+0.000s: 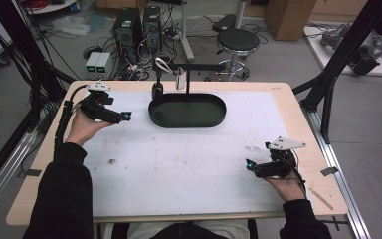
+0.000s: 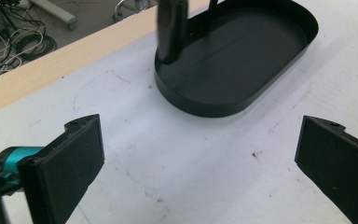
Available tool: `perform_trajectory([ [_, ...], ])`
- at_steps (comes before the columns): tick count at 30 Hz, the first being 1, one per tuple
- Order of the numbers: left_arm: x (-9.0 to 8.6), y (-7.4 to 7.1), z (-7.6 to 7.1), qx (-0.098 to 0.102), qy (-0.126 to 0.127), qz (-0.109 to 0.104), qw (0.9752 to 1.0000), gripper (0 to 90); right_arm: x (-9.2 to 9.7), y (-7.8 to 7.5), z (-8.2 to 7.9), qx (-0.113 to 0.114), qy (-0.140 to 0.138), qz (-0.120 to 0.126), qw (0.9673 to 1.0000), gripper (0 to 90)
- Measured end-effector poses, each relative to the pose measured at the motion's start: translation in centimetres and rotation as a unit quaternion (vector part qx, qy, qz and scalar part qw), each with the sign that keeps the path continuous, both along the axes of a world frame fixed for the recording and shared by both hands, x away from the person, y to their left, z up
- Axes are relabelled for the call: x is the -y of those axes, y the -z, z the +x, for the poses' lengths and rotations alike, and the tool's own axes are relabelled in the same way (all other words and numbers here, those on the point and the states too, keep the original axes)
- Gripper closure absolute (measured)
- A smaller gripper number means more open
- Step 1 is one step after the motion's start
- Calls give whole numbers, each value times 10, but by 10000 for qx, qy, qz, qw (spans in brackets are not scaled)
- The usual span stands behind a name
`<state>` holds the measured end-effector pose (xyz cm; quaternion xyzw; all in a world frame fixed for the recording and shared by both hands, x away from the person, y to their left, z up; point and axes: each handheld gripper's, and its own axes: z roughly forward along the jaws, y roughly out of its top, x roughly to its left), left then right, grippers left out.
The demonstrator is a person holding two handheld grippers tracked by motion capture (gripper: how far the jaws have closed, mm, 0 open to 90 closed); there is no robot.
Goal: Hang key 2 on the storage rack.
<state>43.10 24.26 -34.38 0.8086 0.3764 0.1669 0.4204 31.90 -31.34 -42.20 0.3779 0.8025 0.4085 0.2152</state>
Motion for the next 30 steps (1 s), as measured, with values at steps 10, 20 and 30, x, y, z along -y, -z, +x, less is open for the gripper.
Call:
perform_trajectory([
  [10,-9,15,-29,126,-57,152,9998,19,0,1,1,-31,23,26,10000,7],
  [20,-22,25,-61,232,-54,205,9995,23,-1,1,2,-40,-15,0,10000,7],
  [30,-34,41,-88,293,-58,176,9994,22,-1,2,2,-59,-13,-19,10000,7],
])
